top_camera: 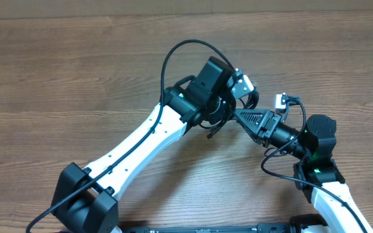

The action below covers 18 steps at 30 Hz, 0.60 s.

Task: Untangle cables
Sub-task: 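Move the right gripper toward the hanging cable under the left gripper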

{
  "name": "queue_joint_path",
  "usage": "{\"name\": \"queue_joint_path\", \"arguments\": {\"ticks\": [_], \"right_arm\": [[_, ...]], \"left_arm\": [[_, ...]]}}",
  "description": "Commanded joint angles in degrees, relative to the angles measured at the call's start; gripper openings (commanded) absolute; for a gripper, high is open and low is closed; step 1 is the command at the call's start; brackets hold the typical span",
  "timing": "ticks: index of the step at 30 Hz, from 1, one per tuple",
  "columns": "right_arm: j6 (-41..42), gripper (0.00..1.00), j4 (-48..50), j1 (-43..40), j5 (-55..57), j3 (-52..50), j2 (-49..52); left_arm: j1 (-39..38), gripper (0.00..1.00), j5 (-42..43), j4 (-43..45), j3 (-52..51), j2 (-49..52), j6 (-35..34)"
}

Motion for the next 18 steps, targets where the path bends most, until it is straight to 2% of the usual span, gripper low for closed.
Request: {"name": "queue_joint_path", "arguments": {"ticks": [1,18], "right_arm": [[-0.1,0.39,-0.4,0.0,0.4,1.5,0.0],[-3.1,0.4,-5.8,0.0,6.9,1.5,0.0]], "left_arm": [[-0.6,0.04,-1.0,0.0,1.9,0.0,1.3],[-0.6,0.04,3.1,-3.5,1.9,0.0,-0.3]]}}
